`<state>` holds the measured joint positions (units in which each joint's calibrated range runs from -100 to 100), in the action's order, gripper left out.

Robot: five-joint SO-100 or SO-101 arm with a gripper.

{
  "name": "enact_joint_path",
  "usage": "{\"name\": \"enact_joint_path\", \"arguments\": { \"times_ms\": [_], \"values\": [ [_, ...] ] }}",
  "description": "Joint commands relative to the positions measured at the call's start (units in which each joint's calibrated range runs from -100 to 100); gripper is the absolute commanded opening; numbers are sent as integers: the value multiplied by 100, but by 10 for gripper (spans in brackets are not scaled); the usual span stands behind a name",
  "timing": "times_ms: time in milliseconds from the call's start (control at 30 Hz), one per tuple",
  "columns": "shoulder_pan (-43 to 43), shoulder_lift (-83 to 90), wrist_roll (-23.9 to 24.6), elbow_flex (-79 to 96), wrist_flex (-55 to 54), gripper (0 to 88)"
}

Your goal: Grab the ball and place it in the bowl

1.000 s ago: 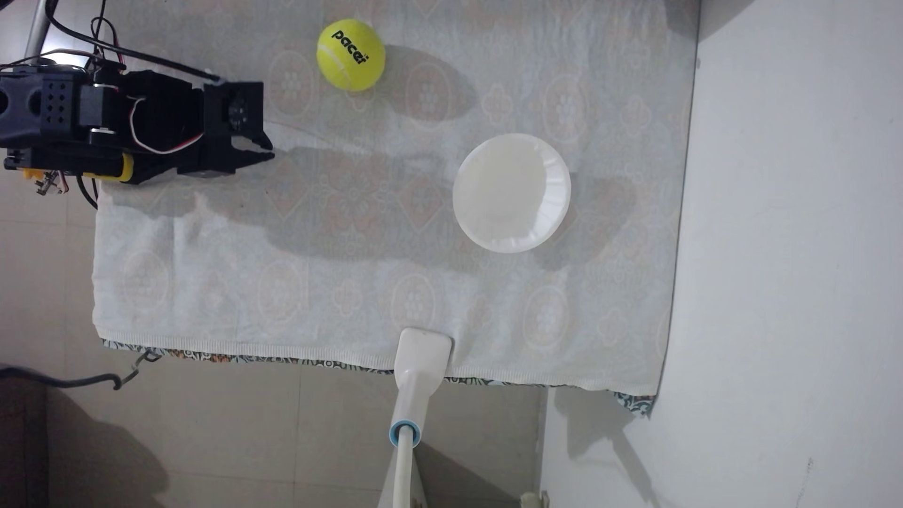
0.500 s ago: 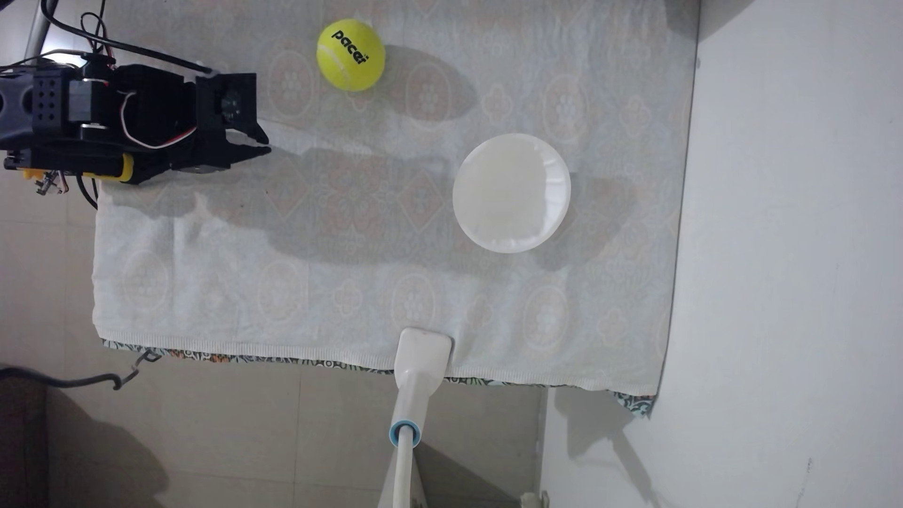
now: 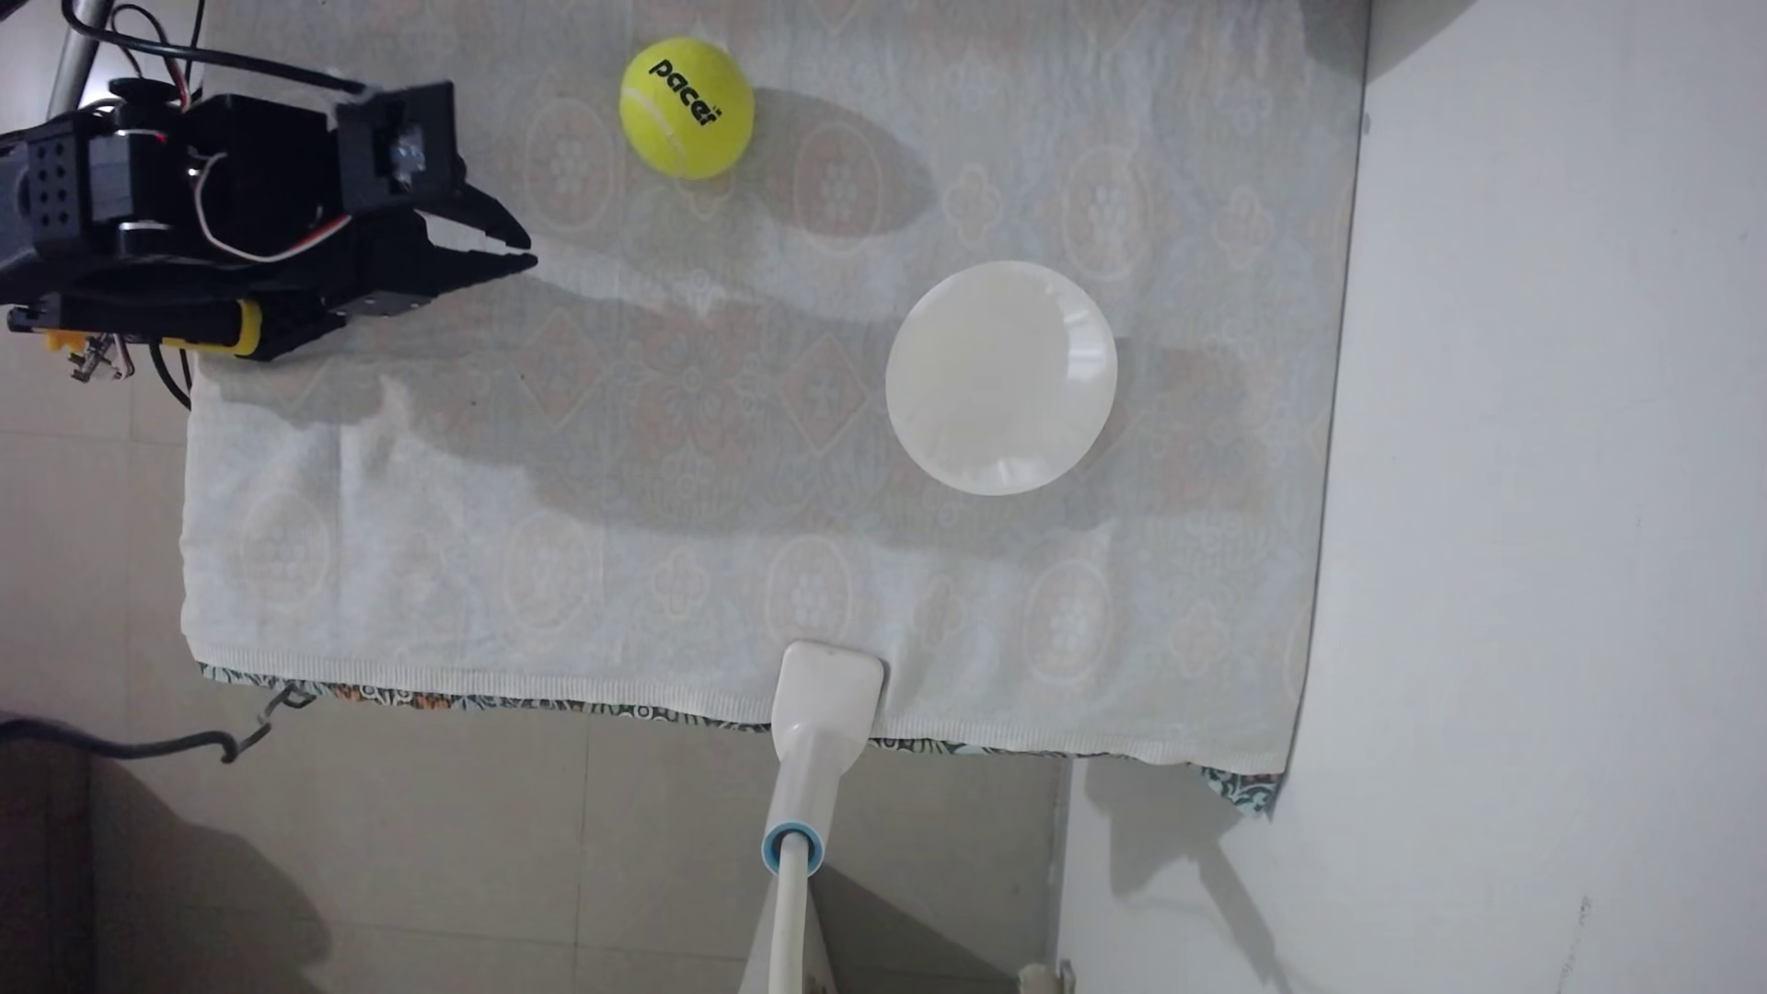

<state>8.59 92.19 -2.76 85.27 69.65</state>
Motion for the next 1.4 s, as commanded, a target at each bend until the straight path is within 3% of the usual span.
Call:
{"name": "enact_joint_path", "arguments": {
  "times_ms": [0, 1367],
  "values": [
    [110, -137, 73, -553, -4, 2],
    [1035, -2036, 342, -2879, -86, 20]
  ]
}}
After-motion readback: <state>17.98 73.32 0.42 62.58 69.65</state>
